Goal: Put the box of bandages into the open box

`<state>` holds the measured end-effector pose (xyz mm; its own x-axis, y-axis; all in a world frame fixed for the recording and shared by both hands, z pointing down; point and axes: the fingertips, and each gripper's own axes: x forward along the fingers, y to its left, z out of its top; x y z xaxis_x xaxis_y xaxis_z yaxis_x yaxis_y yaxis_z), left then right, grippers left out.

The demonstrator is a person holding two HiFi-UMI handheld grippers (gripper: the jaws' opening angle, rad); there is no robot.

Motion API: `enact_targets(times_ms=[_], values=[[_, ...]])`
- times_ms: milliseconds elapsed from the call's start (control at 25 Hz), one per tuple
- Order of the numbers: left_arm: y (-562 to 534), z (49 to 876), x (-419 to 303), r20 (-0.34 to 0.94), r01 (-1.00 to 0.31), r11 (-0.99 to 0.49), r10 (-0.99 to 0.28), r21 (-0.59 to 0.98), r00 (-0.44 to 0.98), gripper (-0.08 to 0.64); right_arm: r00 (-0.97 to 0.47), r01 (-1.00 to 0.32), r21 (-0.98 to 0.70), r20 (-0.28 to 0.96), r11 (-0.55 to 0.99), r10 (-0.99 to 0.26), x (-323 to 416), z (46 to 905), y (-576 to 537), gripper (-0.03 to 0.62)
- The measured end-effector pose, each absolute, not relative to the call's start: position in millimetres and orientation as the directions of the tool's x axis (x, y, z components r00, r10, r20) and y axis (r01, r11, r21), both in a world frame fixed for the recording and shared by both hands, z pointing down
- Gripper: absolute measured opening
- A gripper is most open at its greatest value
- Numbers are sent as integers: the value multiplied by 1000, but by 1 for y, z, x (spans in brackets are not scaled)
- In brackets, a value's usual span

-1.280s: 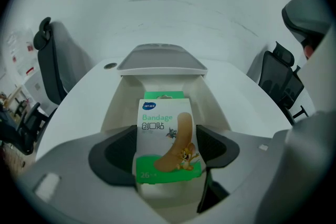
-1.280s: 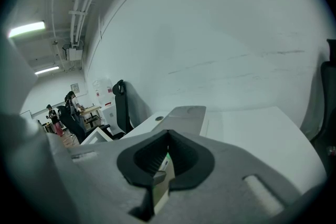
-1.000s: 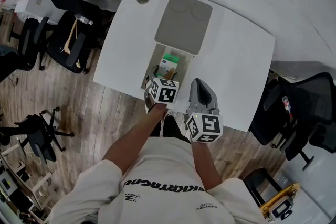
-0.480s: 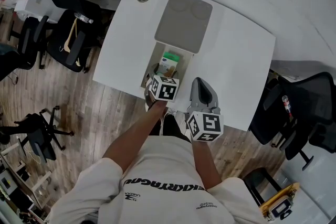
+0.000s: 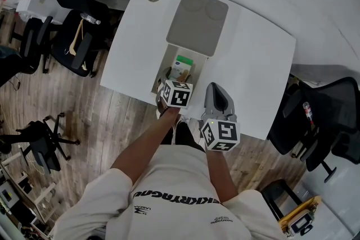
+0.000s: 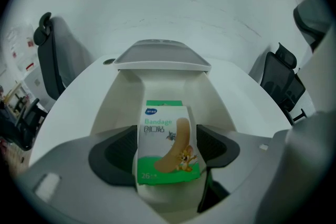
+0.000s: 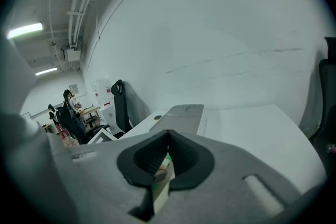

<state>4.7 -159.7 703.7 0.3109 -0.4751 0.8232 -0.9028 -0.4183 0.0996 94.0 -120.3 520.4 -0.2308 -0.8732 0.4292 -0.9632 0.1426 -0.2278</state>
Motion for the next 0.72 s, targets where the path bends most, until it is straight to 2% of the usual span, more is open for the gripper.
enact_targets(times_ms=[720], values=[[-159, 686, 6, 799, -908, -407, -513, 97, 315, 341, -233, -963, -224, 411, 150, -881, 94, 511, -115, -2]])
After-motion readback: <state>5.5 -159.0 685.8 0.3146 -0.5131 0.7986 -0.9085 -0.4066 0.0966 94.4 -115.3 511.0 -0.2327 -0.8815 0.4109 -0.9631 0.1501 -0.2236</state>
